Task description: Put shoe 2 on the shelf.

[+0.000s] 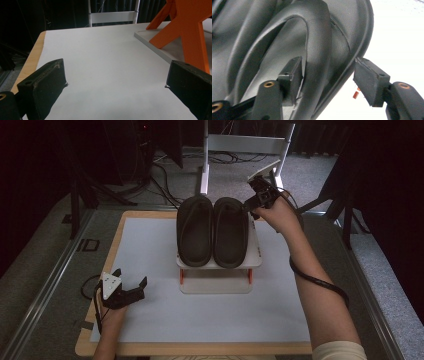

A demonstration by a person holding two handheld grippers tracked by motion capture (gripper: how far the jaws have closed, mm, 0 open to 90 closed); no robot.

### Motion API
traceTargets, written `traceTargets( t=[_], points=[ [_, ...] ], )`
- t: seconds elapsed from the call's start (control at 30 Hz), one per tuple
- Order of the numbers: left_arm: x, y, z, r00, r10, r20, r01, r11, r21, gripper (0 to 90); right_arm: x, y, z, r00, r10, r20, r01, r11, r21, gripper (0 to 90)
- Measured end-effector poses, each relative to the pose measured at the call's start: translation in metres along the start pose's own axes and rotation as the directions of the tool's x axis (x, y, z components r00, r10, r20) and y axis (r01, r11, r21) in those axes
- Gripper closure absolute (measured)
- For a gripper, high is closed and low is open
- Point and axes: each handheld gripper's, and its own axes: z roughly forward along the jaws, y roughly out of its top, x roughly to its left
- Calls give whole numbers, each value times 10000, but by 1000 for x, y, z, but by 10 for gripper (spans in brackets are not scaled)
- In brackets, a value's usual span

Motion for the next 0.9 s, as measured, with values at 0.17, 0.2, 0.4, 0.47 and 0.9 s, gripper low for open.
traceTargets(
  t=[0.17,0.2,0.4,0.47,0.9],
  points=[
    [0,0,0,10000,-2,-7,2,10000,11,22,-3,-9,-13,9996,-291,25,292,9991,-295,301],
    [0,0,0,10000,-2,-7,2,10000,11,22,-3,-9,-13,9996,-291,25,292,9991,-295,301],
    [0,0,0,10000,7,1,-7,10000,5,22,-7,-26,-28,9952,-921,335,947,9917,-868,269],
    [0,0,0,10000,16,0,-16,10000,0,22,-8,-32,-30,9926,-1131,443,1171,9879,-1012,246],
    [0,0,0,10000,6,-7,-6,10000,-3,22,-32,-68,-41,9935,-1022,491,1096,9772,-1821,247]
  ],
)
